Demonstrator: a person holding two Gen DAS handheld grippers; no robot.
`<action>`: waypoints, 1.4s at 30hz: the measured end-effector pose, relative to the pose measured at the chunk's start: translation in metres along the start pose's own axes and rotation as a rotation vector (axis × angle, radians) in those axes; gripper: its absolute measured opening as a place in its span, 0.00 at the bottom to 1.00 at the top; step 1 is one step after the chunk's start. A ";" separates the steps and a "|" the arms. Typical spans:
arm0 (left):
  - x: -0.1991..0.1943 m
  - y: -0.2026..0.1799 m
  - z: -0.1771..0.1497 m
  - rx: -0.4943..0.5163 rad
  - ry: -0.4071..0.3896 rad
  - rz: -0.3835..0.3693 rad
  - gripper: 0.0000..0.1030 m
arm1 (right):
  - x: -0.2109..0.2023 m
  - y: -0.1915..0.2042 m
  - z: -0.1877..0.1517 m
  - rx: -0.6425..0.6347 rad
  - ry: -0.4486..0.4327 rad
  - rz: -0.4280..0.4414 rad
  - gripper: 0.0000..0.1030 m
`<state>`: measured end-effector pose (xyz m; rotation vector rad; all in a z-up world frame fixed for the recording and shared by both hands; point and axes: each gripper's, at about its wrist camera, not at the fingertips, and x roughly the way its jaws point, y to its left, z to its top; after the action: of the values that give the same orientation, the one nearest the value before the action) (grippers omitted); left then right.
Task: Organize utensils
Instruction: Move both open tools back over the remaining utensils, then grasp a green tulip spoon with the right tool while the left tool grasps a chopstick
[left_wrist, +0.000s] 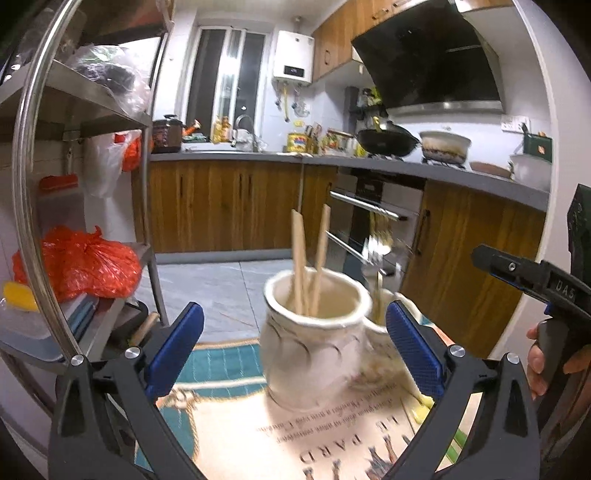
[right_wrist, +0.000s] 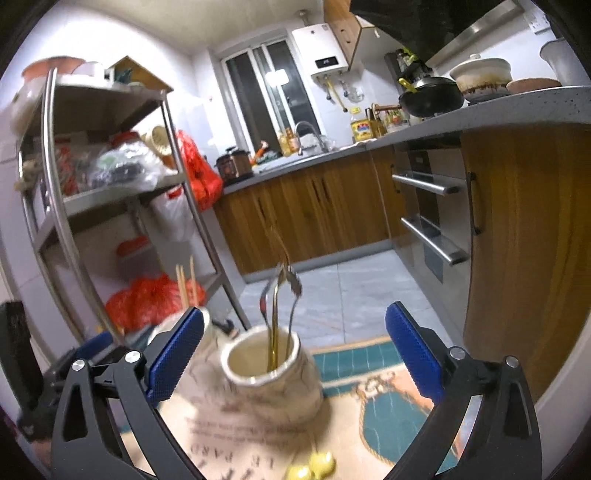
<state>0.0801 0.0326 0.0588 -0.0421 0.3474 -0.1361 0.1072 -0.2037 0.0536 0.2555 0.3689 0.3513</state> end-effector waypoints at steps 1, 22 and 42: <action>-0.002 -0.003 -0.003 0.009 0.009 -0.005 0.94 | -0.003 0.000 -0.004 -0.014 0.013 -0.008 0.95; -0.024 -0.065 -0.066 0.085 0.245 -0.159 0.94 | -0.002 -0.014 -0.092 -0.187 0.431 -0.154 0.95; -0.002 -0.074 -0.093 0.178 0.451 -0.166 0.94 | 0.017 0.004 -0.110 -0.240 0.545 -0.057 0.40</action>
<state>0.0376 -0.0420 -0.0228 0.1382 0.7813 -0.3421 0.0773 -0.1738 -0.0496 -0.0927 0.8617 0.4031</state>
